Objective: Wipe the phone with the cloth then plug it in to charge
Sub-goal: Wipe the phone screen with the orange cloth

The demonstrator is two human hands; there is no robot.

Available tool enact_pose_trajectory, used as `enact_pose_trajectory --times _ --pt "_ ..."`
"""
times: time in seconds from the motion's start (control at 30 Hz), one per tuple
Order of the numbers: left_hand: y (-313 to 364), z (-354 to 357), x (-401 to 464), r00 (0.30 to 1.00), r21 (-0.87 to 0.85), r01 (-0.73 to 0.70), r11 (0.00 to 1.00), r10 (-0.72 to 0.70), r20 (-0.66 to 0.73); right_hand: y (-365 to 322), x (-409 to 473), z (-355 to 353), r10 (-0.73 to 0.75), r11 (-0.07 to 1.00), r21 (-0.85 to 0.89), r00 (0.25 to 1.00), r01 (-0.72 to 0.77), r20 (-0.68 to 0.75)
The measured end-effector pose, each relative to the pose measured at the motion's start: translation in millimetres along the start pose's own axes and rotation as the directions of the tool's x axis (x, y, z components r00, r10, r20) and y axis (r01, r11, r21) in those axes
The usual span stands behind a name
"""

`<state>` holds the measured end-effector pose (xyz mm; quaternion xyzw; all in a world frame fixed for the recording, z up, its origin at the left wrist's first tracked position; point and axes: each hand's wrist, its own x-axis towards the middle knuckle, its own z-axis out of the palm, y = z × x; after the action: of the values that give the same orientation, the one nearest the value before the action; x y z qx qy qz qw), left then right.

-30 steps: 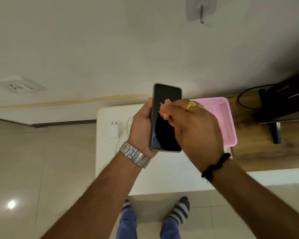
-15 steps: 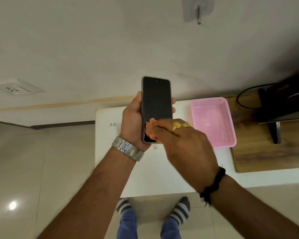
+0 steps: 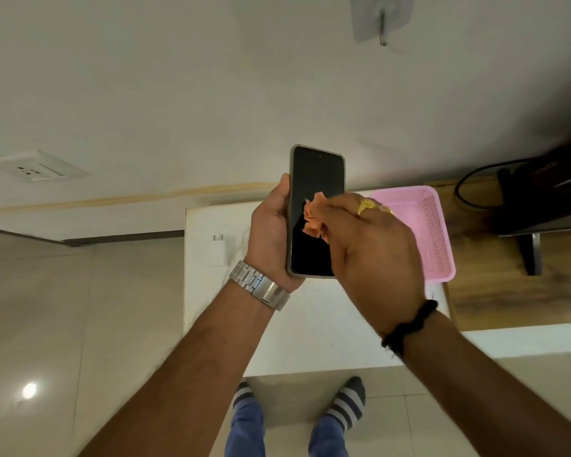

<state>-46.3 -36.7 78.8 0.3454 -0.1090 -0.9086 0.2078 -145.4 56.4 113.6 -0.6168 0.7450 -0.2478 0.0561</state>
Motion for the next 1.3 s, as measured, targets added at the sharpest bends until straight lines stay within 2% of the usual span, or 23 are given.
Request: enact_pose_trajectory --times 0.13,0.2,0.33,0.47,0.5,0.6,0.67,0.8,0.87,0.97,1.03,1.17,1.23,1.3 --pt "8 -4 1 0.998 0.046 -0.065 0.997 0.065 0.007 -18 -31 10 -0.183 0.981 0.081 0.977 0.174 0.111" --pt "8 -5 0 0.998 0.061 -0.063 0.996 0.063 0.007 -2 -35 3 -0.172 0.985 0.04 0.977 0.168 0.13" --pt "1 -1 -1 0.999 0.055 -0.039 0.998 0.038 0.013 -2 -14 6 -0.079 0.996 -0.033 0.997 0.079 -0.007" --pt "9 -6 -1 0.996 0.064 -0.085 0.994 0.083 0.031 -15 -36 10 -0.227 0.972 0.082 0.97 0.22 0.083" --pt "9 -8 -1 0.996 0.063 -0.086 0.994 0.084 0.042 -9 -39 5 -0.243 0.969 0.064 0.964 0.237 0.111" --pt "4 -7 -3 0.998 0.029 -0.057 0.998 0.056 0.04 9 -22 -2 -0.166 0.984 -0.045 0.983 0.17 0.074" --pt "-1 -4 -3 0.999 0.003 -0.028 1.0 0.027 0.036 2 -8 0 -0.09 0.995 -0.028 0.995 0.091 0.041" --pt "3 -10 -2 0.995 0.064 -0.096 0.993 0.094 0.036 -11 -25 3 -0.201 0.98 0.022 0.97 0.2 0.134" --pt "2 -10 -5 0.997 0.048 -0.071 0.996 0.071 0.01 1 -23 -4 -0.19 0.981 -0.022 0.971 0.195 0.142" --pt "-7 -9 -7 0.999 -0.01 -0.011 1.0 0.011 0.035 7 2 -5 -0.049 0.999 -0.013 0.999 0.05 0.021" --pt "-5 -10 -7 0.999 -0.024 -0.022 0.999 0.023 0.023 -7 8 0 -0.051 0.998 0.024 0.999 0.051 -0.015" --pt "2 -15 -9 0.998 0.039 -0.05 0.998 0.049 0.041 -9 -14 -2 -0.185 0.983 0.019 0.969 0.184 0.162" --pt "-1 -16 -12 0.999 0.013 -0.019 1.0 0.018 0.05 3 -2 -8 -0.086 0.996 -0.009 0.988 0.088 0.125" --pt "-7 -13 -13 0.998 0.0 -0.003 1.0 0.003 0.057 6 18 -8 -0.007 1.0 0.01 1.0 0.007 0.018"
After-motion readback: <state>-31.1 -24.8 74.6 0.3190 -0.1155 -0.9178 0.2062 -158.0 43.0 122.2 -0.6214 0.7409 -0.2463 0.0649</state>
